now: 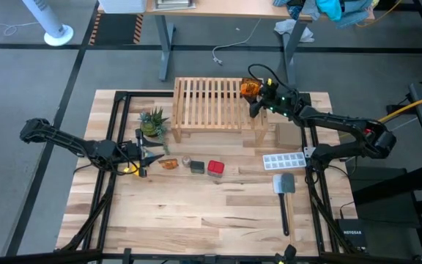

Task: Shelf spices
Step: Remove the orange seasoning pack from the shelf

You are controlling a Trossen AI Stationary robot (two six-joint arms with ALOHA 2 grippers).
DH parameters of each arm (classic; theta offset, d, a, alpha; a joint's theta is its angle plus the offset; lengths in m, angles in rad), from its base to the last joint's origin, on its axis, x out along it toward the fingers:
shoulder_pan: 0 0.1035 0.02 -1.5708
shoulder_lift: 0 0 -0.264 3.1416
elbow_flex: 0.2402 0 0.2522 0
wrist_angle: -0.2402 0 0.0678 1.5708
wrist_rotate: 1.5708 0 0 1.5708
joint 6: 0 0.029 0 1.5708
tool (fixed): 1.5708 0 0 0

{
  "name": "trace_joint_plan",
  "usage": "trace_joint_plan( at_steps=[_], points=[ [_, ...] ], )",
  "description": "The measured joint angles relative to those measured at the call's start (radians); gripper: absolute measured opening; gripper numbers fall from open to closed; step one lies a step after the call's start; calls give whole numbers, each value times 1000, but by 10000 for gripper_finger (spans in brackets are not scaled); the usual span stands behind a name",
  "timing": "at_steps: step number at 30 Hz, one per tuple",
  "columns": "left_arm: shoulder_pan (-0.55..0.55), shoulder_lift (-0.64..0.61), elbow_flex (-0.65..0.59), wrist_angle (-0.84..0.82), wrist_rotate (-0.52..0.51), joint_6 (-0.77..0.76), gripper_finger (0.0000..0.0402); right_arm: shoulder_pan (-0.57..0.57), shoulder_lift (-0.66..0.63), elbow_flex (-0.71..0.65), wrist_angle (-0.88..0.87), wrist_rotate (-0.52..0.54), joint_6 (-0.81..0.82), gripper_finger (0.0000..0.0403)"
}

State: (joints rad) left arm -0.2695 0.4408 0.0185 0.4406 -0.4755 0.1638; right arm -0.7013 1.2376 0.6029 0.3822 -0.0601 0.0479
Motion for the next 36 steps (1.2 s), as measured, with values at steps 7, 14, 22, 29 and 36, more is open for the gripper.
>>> trace_joint_plan(
  at_steps=[7, 14, 22, 29, 36],
  points=[
    [0, 0, 0, -36, 0, -20, 182, 0, 0, 0, 9, -68, -1, 66],
    [0, 0, 0, -42, 0, -35, 182, 1, 0, 0, 5, -154, 32, 52],
    [0, 0, 0, -42, 0, -37, 182, 74, -6, 0, 5, -285, 74, 56],
    [0, 0, 0, -42, 0, -37, 182, 232, -29, 0, 4, -265, 59, 52],
    [0, 0, 0, -42, 0, -38, 182, 480, -29, 0, -80, -109, 84, 52]
  ],
)
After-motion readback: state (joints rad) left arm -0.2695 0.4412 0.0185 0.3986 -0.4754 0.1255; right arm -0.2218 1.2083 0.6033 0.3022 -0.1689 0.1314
